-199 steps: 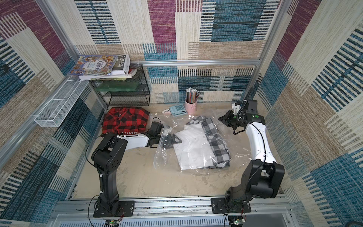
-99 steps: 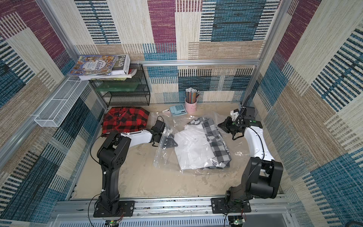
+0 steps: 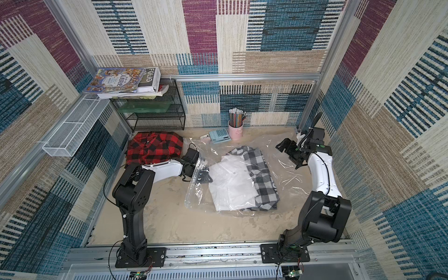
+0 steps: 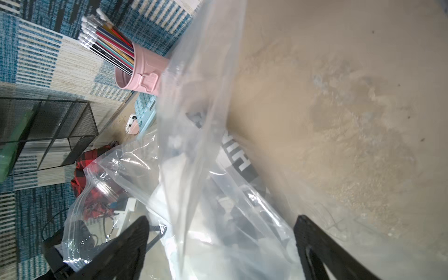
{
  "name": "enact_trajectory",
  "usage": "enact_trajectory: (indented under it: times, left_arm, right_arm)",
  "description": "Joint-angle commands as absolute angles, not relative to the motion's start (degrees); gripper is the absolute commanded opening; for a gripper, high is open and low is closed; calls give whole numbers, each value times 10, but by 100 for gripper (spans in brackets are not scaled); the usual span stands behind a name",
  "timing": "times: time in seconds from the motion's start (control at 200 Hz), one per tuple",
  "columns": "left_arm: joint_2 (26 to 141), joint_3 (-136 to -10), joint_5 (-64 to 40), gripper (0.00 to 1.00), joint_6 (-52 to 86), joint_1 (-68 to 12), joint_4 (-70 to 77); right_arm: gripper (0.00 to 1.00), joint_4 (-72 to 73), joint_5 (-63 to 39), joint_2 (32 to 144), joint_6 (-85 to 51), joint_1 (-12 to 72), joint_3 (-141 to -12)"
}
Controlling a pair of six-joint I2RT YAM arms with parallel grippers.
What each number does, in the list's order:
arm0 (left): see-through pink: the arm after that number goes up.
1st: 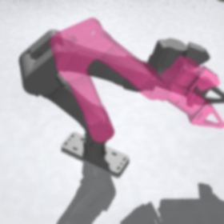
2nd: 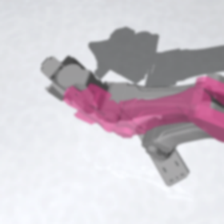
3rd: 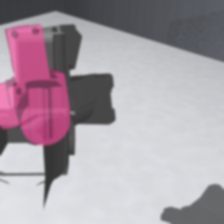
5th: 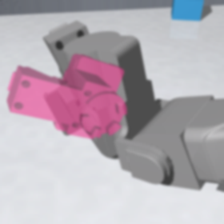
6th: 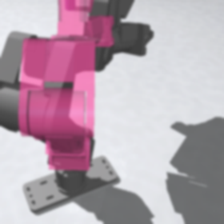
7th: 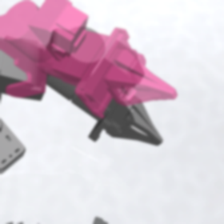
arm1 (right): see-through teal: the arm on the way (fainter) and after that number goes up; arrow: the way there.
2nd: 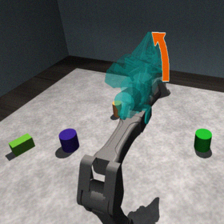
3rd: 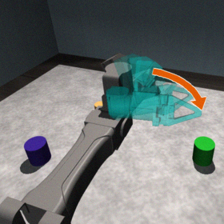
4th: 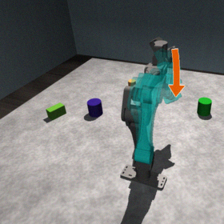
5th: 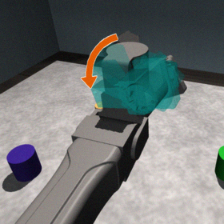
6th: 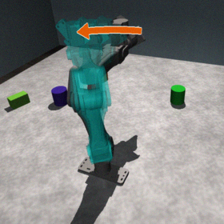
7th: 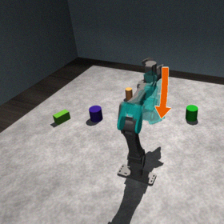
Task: Take the shirt out of the vacuum bag
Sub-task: Take out the shirt from the vacuum bag.
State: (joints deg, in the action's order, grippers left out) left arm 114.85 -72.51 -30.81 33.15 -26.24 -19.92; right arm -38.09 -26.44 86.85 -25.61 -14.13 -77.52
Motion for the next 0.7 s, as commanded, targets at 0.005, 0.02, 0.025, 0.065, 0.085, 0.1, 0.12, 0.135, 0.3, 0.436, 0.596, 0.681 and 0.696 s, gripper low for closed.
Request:
enact_trajectory:
  times: [0.005,0.02,0.025,0.065,0.085,0.1,0.12,0.135,0.3,0.436,0.596,0.681,0.696]
  left_arm:
    - [1130,-729,-288,0,308,-262,-244]
    - [1128,-729,-290,0,308,-262,-244]
    - [1127,-729,-290,0,308,-262,-244]
    - [1123,-729,-292,0,309,-262,-246]
    - [1122,-729,-293,0,309,-262,-247]
    - [1121,-729,-295,0,309,-262,-247]
    - [1121,-730,-297,0,309,-262,-248]
    - [1121,-731,-297,0,308,-262,-249]
    - [1122,-735,-305,0,299,-261,-261]
    - [1107,-735,-307,0,294,-261,-267]
    - [1101,-739,-317,0,294,-260,-272]
    - [1104,-742,-319,0,293,-260,-275]
    - [1103,-743,-320,0,292,-260,-275]
  right_arm:
    - [96,-409,-206,864,-223,-82,-806]
    - [96,-412,-198,864,-222,-69,-808]
    - [96,-412,-196,863,-222,-64,-809]
    - [96,-420,-168,863,-219,-31,-815]
    - [96,-426,-151,863,-219,-15,-819]
    - [96,-431,-137,863,-221,-5,-822]
    - [96,-438,-118,863,-223,5,-824]
    - [96,-442,-103,863,-224,12,-826]
    - [96,-462,-32,844,-224,0,-843]
    - [96,-375,-134,803,-177,37,-814]
    - [96,-362,-128,809,-161,150,-818]
    - [96,-368,-118,829,-176,195,-808]
    - [96,-368,-120,834,-181,200,-802]
